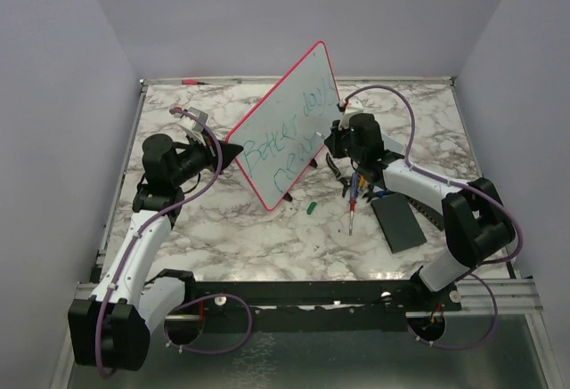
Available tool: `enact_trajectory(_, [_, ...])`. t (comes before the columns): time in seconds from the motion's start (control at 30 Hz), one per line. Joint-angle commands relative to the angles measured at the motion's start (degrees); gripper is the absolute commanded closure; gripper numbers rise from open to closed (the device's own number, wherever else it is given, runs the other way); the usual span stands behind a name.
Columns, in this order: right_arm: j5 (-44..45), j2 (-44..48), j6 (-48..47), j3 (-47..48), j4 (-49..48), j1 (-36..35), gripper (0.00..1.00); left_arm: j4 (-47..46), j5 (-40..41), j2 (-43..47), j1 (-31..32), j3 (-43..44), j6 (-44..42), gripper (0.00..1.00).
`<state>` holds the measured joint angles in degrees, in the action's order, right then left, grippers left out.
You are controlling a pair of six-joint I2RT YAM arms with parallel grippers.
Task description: Write a sentence on the whiteboard
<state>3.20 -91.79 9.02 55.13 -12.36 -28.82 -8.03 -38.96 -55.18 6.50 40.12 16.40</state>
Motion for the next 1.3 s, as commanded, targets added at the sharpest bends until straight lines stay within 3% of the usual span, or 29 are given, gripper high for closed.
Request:
enact_trajectory(0.0, [1.79, -1.52, 0.65, 1.48, -0.83, -0.27, 0.99, 9.52, -2.17, -0.97, 0.97, -2.82, -3.66, 1.0])
enact_trajectory(0.4, [4.67, 3.95, 1.68, -2.6, -0.25, -0.16, 0.99, 9.51, -2.02, -0.9, 0.96, -2.78, -3.68, 1.0])
enact_trajectory(1.27, [1.92, -2.24, 2.37, -1.86, -1.4, -0.09, 1.0, 9.24, -2.35, -0.98, 0.99, -2.87, -3.63, 1.0])
